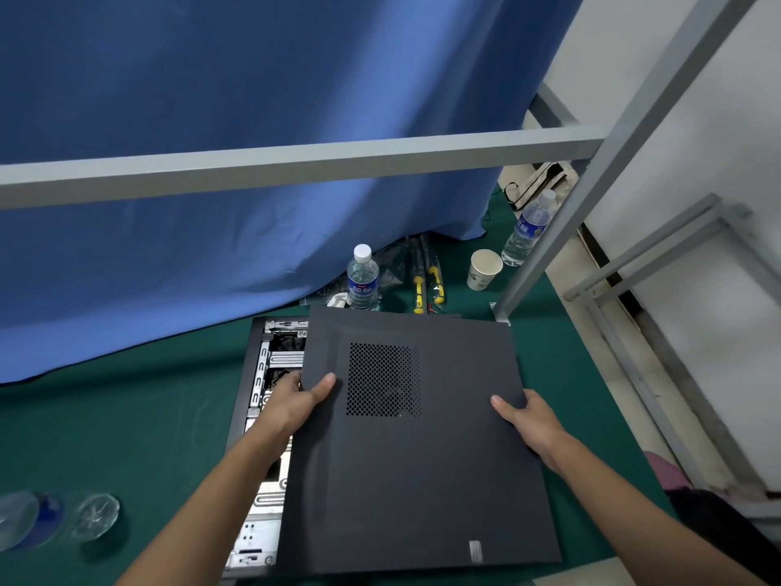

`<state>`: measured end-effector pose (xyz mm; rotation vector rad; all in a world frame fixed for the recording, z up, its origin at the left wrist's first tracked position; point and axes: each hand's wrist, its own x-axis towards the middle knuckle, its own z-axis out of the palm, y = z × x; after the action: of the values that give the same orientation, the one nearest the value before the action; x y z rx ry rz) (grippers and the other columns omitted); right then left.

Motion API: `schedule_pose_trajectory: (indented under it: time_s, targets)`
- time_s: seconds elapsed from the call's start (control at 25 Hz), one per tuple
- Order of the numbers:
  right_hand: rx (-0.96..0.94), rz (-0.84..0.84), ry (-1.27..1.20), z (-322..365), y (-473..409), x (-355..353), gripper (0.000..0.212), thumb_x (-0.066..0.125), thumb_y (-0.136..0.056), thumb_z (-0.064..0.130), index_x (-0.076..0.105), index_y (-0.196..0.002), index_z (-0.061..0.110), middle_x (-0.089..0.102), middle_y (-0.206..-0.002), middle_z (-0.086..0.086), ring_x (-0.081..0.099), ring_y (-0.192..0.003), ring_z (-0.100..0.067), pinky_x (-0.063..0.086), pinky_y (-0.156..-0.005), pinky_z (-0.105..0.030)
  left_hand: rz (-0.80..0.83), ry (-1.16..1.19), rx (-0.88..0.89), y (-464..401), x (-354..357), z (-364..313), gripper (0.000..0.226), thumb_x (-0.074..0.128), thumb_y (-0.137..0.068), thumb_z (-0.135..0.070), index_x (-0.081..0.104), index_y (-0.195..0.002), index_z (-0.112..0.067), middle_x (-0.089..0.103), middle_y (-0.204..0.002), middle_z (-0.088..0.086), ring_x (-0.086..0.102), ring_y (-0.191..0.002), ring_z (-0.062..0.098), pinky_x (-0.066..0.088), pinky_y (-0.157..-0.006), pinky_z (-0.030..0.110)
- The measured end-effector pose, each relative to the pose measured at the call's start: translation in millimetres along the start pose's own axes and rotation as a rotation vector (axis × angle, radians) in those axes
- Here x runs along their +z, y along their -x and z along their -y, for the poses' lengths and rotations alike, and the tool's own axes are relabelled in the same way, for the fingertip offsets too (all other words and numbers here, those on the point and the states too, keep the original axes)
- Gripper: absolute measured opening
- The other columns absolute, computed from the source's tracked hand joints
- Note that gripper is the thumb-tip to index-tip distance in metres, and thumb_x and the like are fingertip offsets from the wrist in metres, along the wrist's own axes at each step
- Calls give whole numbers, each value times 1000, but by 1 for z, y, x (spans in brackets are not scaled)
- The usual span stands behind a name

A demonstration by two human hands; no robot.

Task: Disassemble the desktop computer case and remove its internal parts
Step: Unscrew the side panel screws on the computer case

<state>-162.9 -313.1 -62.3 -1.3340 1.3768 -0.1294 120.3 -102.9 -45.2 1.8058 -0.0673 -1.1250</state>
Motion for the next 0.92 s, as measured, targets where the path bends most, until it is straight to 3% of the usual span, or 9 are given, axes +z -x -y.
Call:
schedule_pose_trajectory:
  time_s: [0.2,0.32,0.44,0.6,0.72,0.76,0.84,0.92]
  targets:
    - [-25,-7,-30,3,8,-12,54,69,-90,33,47,-134,12,60,-129,-3,59,-114,-22,47,-102,-41,39,128,-18,13,5,-9,22,60,-97,-29,67,-106,-10,76,-94,11,72,-82,26,57,-69,34]
    - [-45,3,-35,10,12,-27,57,69,-89,37,46,-135,13,58,-132,-1,58,-116,-21,47,-102,-41,55,125,59,19,15,-25,25,59,-97,-31,67,-107,-9,75,-95,12,72,-81,28,58,-68,35]
    - [-92,4,-60,15,16,-45,45,70,-88,39,49,-124,20,58,-130,2,58,-107,-13,47,-95,-33,43,155,168,29,33,-45,24,58,-98,-32,68,-103,-11,76,-90,12,72,-73,25,57,-60,33]
    - [-117,-13,-95,19,19,-75,69,73,-85,43,43,-140,13,55,-137,0,56,-122,-21,46,-105,-45,64,178,295,45,53,-65,21,59,-97,-32,72,-97,-14,75,-89,13,72,-70,23,56,-55,31]
    - [-166,6,-84,23,28,-105,65,75,-83,42,45,-136,17,56,-137,0,58,-120,-19,47,-103,-47,96,185,384,65,69,-80,20,59,-97,-31,75,-93,-19,76,-90,11,72,-71,22,56,-54,31]
    - [-216,-40,-34,28,31,-114,69,75,-83,40,41,-139,16,53,-140,-3,54,-124,-20,45,-105,-47,98,184,422,72,74,-84,20,58,-97,-30,76,-92,-21,76,-90,10,72,-71,21,56,-55,31]
    - [-390,-305,218,48,37,-130,81,74,-84,38,29,-148,15,42,-148,-7,41,-135,-23,37,-112,-46,107,163,505,86,87,-95,22,57,-98,-28,75,-89,-20,75,-87,9,71,-70,20,55,-56,30]
    - [-709,-542,472,85,49,-142,82,71,-85,42,27,-150,18,37,-146,-4,33,-136,-21,30,-112,-37,138,107,596,99,101,-106,23,56,-99,-27,74,-87,-17,74,-83,10,70,-69,21,55,-56,30]
